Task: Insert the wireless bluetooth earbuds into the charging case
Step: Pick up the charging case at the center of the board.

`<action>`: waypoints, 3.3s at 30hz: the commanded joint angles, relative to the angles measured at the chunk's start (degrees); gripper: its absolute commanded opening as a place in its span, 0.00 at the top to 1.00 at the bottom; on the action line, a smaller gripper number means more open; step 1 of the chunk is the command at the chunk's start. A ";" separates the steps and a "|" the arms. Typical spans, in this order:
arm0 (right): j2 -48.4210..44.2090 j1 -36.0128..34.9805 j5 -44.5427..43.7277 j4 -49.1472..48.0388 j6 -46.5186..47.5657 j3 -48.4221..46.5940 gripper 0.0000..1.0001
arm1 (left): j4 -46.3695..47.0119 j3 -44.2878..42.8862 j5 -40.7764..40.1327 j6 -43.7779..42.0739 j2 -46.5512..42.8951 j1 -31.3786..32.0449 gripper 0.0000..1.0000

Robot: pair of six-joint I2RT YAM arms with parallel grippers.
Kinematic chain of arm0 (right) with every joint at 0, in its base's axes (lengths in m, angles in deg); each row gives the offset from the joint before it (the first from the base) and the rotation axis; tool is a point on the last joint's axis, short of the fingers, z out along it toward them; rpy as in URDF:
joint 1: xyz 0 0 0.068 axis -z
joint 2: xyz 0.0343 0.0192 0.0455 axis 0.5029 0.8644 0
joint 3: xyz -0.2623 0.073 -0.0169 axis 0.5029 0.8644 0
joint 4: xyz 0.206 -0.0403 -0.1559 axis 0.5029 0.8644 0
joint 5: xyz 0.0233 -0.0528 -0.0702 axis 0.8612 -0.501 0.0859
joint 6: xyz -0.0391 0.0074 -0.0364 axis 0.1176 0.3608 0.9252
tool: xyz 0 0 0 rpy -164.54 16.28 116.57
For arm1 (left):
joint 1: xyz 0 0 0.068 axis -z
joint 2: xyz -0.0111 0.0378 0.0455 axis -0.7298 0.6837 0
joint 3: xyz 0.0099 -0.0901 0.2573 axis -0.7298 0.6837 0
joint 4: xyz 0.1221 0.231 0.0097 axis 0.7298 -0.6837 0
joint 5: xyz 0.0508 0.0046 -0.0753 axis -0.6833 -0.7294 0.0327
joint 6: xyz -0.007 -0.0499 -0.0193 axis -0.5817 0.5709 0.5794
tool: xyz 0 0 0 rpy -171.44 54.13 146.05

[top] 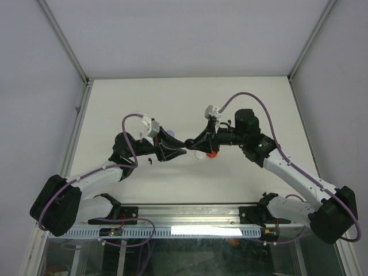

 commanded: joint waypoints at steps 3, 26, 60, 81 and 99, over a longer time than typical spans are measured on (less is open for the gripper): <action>0.73 0.06 4.75 -5.68 -1.73 -2.08 0.96 | 8.26 -2.36 4.77 0.92 1.69 -0.34 0.67; 3.22 -0.11 6.23 -8.22 -2.41 -1.46 0.86 | 18.82 -3.24 6.59 11.06 7.21 -0.34 0.83; 1.93 0.10 9.16 -6.43 -0.46 -2.76 0.65 | -5.53 -7.05 7.08 -0.38 1.20 -0.26 1.00; 1.61 0.10 10.04 -14.39 -5.29 -0.89 1.00 | 7.00 -1.14 0.31 6.10 -0.18 -0.26 0.57; 2.45 -0.07 10.58 -16.71 -6.87 -0.31 0.92 | 12.59 -0.34 -1.43 9.20 1.61 0.18 0.96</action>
